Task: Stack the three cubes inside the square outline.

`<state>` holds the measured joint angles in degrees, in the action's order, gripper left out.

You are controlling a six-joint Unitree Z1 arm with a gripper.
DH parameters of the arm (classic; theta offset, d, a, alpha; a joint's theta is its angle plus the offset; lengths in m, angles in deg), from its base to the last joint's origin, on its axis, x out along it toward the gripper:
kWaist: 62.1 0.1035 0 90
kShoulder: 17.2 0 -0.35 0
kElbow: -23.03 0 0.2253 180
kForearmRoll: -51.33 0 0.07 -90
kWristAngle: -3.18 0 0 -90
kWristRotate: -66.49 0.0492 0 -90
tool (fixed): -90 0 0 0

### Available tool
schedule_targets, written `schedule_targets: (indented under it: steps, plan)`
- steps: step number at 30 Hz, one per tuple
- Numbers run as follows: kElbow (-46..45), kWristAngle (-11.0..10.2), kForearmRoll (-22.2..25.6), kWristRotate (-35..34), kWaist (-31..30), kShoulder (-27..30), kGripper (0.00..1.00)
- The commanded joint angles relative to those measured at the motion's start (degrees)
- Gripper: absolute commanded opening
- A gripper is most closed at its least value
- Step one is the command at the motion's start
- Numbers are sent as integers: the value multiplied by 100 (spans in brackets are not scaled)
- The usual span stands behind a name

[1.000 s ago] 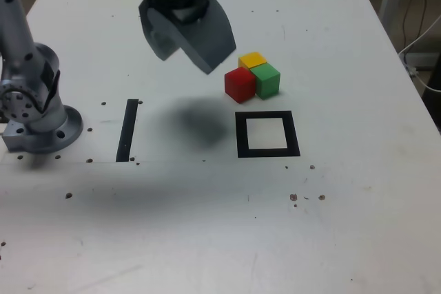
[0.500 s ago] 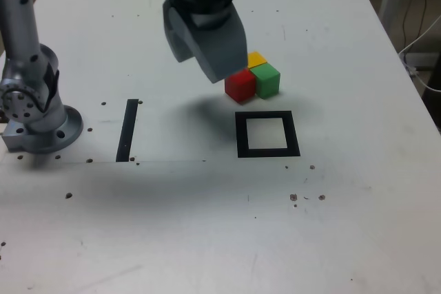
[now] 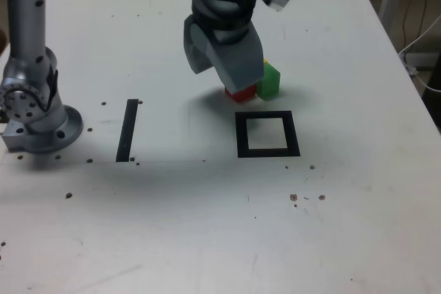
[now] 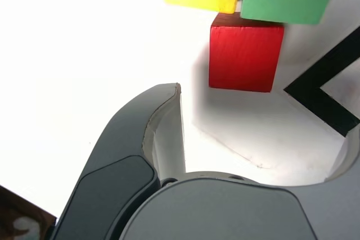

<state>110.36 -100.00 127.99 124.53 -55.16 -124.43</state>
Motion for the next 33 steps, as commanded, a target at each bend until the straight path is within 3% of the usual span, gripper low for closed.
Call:
schedule_targets:
  steps: [1,14,22,26,33]
  plan:
    - [57,-15,-55,16,73,-138,98]
    - [21,-26,-410,28,255,-492,94]
    - [-76,-26,-511,-86,255,-611,85]
    - [-84,-40,-537,-253,262,-688,72]
    - [-124,-92,-659,-380,272,-700,40]
